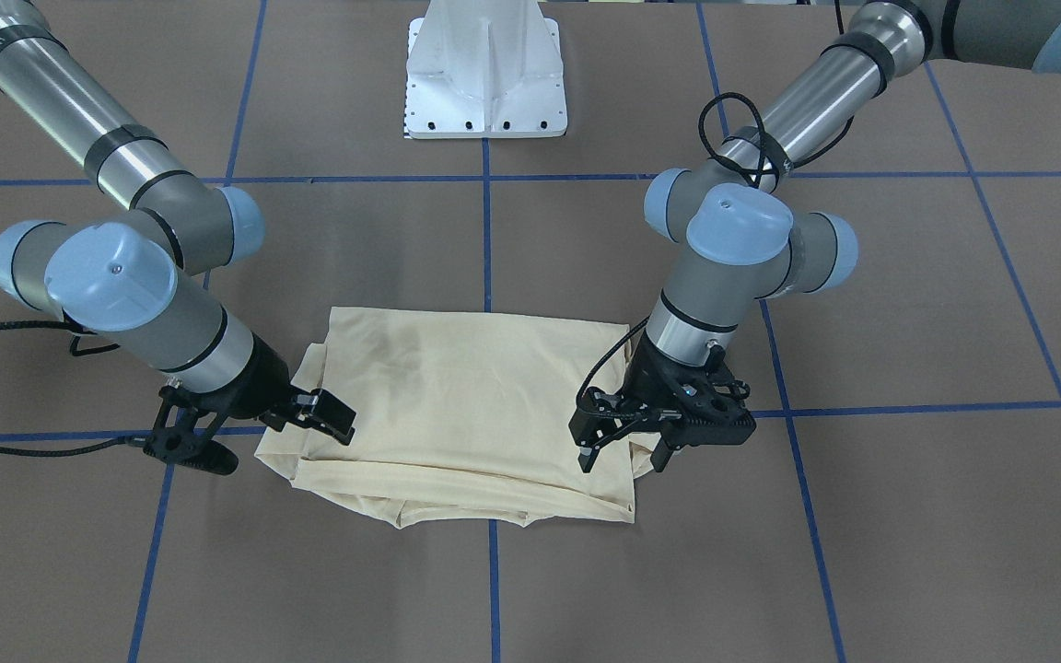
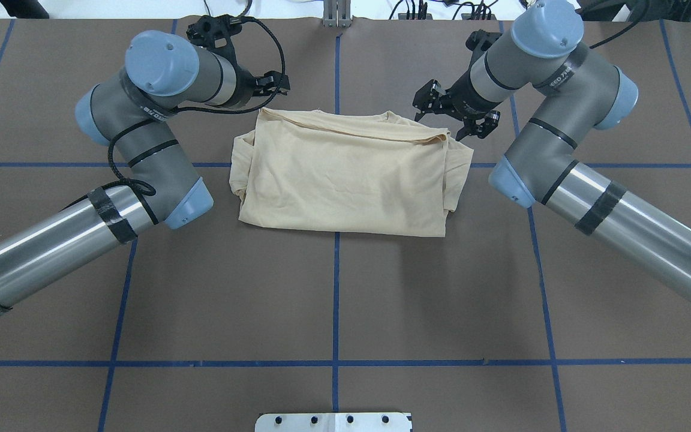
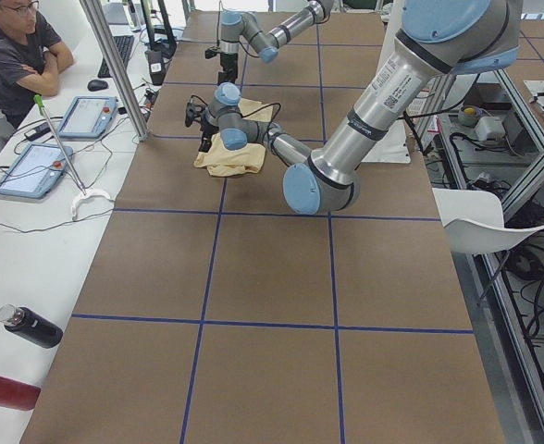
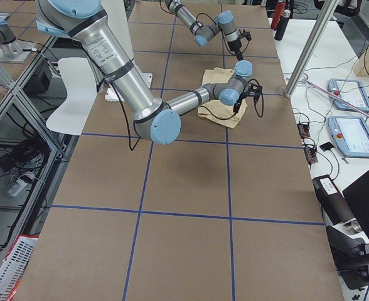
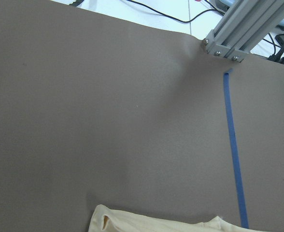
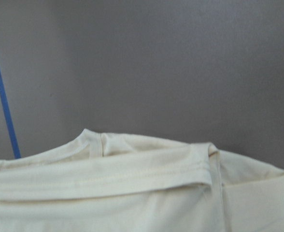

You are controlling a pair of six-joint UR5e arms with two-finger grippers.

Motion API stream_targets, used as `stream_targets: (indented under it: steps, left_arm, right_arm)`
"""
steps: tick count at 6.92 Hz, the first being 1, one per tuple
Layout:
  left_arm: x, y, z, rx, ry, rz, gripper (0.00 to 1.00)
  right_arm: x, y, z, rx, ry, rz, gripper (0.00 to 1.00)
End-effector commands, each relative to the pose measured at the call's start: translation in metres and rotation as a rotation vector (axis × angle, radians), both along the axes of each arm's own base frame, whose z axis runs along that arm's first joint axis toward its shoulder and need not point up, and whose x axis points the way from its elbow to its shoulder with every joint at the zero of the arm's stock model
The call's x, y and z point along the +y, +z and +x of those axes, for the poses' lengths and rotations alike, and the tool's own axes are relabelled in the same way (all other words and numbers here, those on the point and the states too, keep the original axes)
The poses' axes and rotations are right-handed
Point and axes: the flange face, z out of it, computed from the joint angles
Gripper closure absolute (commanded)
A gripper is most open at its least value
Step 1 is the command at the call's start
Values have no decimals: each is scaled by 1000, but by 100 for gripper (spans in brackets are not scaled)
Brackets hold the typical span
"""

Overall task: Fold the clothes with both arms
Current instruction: 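Move the right gripper down to the folded shirt's side edge nearest it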

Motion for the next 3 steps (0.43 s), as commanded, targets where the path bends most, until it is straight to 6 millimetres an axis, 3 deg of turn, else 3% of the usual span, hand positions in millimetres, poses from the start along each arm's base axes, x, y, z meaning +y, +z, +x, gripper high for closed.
stream_targets:
  steps: [1, 2, 3]
  left_arm:
    - [17, -22, -18, 3, -2, 2, 5]
    - [22, -31, -22, 1, -1, 0, 5]
    - [24, -26, -23, -2, 0, -2, 5]
  right_arm:
    - [67, -1, -11, -43, -15, -62, 0]
    - [89, 3, -27, -39, -21, -88, 0]
    - [111, 20, -51, 0, -24, -84, 0]
